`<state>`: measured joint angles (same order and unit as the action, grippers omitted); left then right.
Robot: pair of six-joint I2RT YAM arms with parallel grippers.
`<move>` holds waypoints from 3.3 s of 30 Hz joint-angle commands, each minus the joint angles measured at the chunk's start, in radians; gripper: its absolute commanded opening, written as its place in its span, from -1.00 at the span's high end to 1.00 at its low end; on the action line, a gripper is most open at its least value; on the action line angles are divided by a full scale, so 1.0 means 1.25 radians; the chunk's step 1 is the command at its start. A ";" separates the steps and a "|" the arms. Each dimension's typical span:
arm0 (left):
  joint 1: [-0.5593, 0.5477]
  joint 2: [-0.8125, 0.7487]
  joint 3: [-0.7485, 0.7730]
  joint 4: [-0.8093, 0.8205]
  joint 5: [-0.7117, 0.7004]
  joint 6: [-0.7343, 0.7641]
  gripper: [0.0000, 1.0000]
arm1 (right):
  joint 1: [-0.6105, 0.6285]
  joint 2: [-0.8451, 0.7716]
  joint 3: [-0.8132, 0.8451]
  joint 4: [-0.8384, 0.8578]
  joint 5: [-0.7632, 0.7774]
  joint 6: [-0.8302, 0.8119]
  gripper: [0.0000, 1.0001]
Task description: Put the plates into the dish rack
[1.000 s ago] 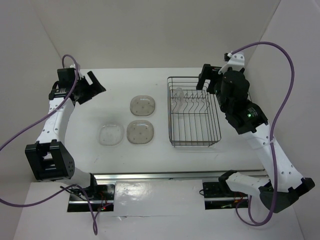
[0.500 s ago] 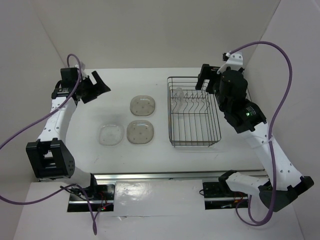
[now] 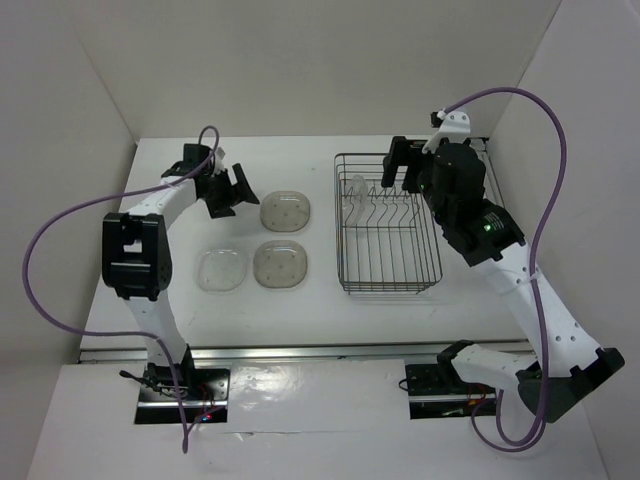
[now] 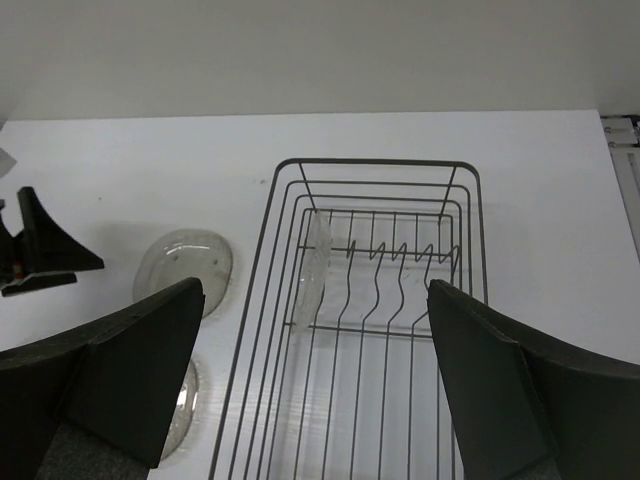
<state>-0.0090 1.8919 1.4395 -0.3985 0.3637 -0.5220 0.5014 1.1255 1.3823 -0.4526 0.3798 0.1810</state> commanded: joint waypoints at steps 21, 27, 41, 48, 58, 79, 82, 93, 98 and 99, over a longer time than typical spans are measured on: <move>-0.133 0.196 0.192 -0.107 -0.239 0.031 -0.87 | 0.005 -0.024 -0.022 0.074 -0.067 -0.018 -1.00; -0.160 0.225 0.228 -0.125 -0.297 0.031 -0.71 | 0.005 -0.032 -0.030 0.074 -0.067 -0.018 -1.00; -0.209 0.299 0.323 -0.255 -0.470 0.022 -0.14 | 0.005 -0.039 -0.037 0.088 -0.074 -0.011 -1.00; -0.216 0.344 0.359 -0.297 -0.501 0.015 0.67 | 0.005 -0.032 -0.037 0.088 -0.082 -0.011 -1.00; -0.190 0.269 0.368 -0.314 -0.551 0.000 1.00 | 0.005 -0.032 -0.046 0.096 -0.089 -0.011 -1.00; -0.177 -0.276 0.136 -0.059 -0.256 0.103 1.00 | 0.012 0.049 -0.025 0.151 -0.268 -0.026 -1.00; -0.187 -0.302 0.126 -0.040 -0.188 0.119 1.00 | 0.012 0.091 -0.017 0.177 -0.333 -0.033 -1.00; -0.244 -0.364 0.070 0.037 -0.053 0.138 1.00 | 0.012 0.191 -0.017 0.252 -0.412 -0.066 -0.97; -0.253 -0.371 0.055 0.071 0.002 0.138 1.00 | 0.012 0.198 -0.017 0.268 -0.419 -0.066 -0.71; -0.253 -0.371 0.046 0.071 0.002 0.131 1.00 | 0.012 0.198 -0.017 0.268 -0.412 -0.066 -0.66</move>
<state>-0.3199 1.4651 1.5082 -0.3901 0.3031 -0.3683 0.5110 1.3724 1.3220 -0.1974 -0.1249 0.1116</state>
